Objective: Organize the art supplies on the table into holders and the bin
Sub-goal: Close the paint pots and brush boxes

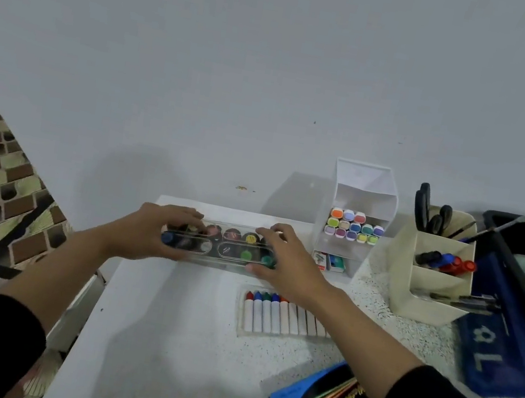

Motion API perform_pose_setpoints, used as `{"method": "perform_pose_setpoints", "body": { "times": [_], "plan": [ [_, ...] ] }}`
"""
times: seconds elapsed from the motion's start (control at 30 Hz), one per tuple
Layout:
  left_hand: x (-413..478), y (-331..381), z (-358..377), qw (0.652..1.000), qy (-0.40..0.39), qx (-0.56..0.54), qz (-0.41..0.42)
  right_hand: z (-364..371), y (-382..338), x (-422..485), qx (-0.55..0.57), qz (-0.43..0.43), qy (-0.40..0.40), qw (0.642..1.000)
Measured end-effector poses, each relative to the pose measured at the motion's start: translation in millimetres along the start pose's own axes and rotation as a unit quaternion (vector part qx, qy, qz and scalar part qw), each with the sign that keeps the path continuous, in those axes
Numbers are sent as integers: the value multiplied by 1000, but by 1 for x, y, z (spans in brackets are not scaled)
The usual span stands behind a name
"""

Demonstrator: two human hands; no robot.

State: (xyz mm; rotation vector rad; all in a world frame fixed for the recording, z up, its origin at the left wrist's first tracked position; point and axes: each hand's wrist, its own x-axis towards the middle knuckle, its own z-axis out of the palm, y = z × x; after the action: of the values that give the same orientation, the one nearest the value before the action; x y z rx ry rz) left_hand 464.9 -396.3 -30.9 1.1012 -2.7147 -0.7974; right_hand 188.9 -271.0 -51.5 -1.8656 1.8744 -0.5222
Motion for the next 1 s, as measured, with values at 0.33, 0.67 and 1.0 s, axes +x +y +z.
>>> {"method": "perform_pose_setpoints", "body": {
  "times": [0.33, 0.67, 1.0],
  "plan": [
    [-5, -17, 43, 894, 232, -259, -283, 7, -2, 5, 7, 13, 24, 1000],
    [-15, -3, 44, 832, 295, -348, -315, 6, -7, -3, 3, 19, 8, 1000],
    [-36, 18, 71, 801, 364, -346, -325, 6, -4, -21, 17, 47, -17, 999]
  ]
}}
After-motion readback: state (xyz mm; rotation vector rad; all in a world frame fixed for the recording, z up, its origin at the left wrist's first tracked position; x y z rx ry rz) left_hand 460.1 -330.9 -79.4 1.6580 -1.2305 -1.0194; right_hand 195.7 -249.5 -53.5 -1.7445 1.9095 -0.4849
